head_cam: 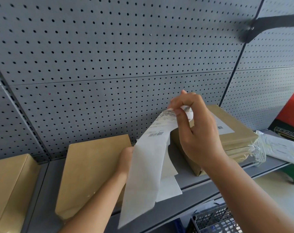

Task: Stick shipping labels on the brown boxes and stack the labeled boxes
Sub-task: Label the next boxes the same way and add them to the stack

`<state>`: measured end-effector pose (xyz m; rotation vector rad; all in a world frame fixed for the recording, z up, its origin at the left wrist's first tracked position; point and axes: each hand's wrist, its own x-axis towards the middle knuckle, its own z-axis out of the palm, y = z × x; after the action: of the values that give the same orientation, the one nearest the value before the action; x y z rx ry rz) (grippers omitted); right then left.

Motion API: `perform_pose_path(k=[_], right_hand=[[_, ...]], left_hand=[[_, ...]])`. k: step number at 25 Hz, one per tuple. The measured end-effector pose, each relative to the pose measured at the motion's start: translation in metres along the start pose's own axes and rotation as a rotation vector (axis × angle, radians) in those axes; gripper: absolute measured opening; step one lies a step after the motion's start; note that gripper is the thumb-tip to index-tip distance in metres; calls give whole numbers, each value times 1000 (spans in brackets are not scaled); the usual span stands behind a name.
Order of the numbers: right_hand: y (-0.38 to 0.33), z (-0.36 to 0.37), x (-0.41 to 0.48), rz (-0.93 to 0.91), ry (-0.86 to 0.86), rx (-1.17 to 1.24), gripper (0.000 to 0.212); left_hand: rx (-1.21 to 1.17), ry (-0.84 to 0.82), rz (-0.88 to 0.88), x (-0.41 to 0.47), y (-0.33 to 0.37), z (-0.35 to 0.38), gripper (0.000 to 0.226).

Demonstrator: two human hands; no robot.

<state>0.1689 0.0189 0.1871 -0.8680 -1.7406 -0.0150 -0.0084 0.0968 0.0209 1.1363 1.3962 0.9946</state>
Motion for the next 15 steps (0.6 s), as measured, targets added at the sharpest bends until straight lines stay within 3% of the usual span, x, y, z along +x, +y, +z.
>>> perform_pose_path(k=[2, 7, 12, 15], right_hand=[[-9, -5, 5, -61, 28, 13, 14], [-26, -14, 14, -162, 82, 64, 21], [-35, -17, 17, -159, 92, 133, 18], [-34, -13, 16, -102, 36, 82, 16]], left_hand=[[-71, -10, -21, 5, -8, 0, 15], [117, -16, 139, 1, -10, 3, 11], [-2, -43, 161, -19, 9, 4, 23], [51, -73, 181, -28, 16, 0, 22]])
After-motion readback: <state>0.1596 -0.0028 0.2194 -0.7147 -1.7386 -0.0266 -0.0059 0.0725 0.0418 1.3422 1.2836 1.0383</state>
